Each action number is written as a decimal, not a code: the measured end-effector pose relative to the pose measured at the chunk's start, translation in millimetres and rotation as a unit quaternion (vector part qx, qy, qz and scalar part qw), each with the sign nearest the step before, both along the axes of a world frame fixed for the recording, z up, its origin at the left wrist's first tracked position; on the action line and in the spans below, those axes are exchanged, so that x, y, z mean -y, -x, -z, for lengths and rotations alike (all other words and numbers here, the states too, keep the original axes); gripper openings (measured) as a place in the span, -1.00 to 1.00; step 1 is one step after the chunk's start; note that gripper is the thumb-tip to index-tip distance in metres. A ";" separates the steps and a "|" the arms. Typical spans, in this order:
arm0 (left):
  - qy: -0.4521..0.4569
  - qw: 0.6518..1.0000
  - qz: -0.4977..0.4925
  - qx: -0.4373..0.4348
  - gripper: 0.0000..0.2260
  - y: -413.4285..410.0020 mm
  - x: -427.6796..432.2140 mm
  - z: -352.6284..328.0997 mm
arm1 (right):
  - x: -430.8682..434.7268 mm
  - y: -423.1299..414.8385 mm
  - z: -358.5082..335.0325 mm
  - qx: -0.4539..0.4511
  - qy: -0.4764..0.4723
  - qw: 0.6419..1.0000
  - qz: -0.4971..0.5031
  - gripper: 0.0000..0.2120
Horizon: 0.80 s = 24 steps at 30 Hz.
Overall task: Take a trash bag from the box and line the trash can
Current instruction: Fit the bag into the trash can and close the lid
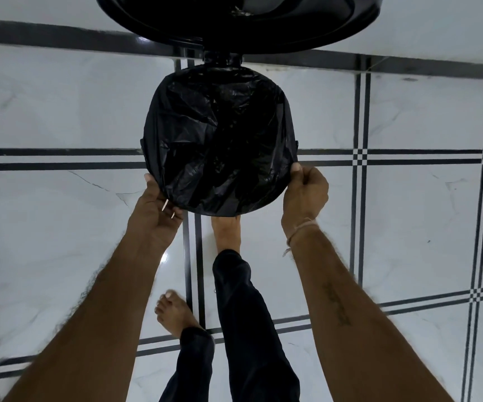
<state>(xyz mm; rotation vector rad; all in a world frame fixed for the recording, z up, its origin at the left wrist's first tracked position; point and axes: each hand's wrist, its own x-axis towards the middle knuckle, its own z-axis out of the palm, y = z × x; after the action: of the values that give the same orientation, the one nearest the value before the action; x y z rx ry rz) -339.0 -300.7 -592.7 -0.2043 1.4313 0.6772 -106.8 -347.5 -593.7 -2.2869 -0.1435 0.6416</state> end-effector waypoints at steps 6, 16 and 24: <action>0.020 1.000 0.010 -0.001 -0.75 1.0 -6.7 7.1 | -10.7 -1.4 17.2 -0.213 -0.054 0.966 0.139 -0.74; -0.024 0.999 -0.040 0.025 -0.65 0.7 -6.8 0.7 | -1.4 -15.9 1.4 -0.401 -0.114 0.898 0.140 -0.57; -0.018 1.000 0.005 -0.006 -0.76 10.0 -20.4 8.0 | -18.4 -14.9 11.1 -0.331 -0.065 0.936 0.099 -0.67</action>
<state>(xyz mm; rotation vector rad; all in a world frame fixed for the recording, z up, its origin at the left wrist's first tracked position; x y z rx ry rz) -349.0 -280.3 -600.7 -0.1661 1.4300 0.6965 -91.9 -329.1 -604.7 -1.8160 0.3529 1.2094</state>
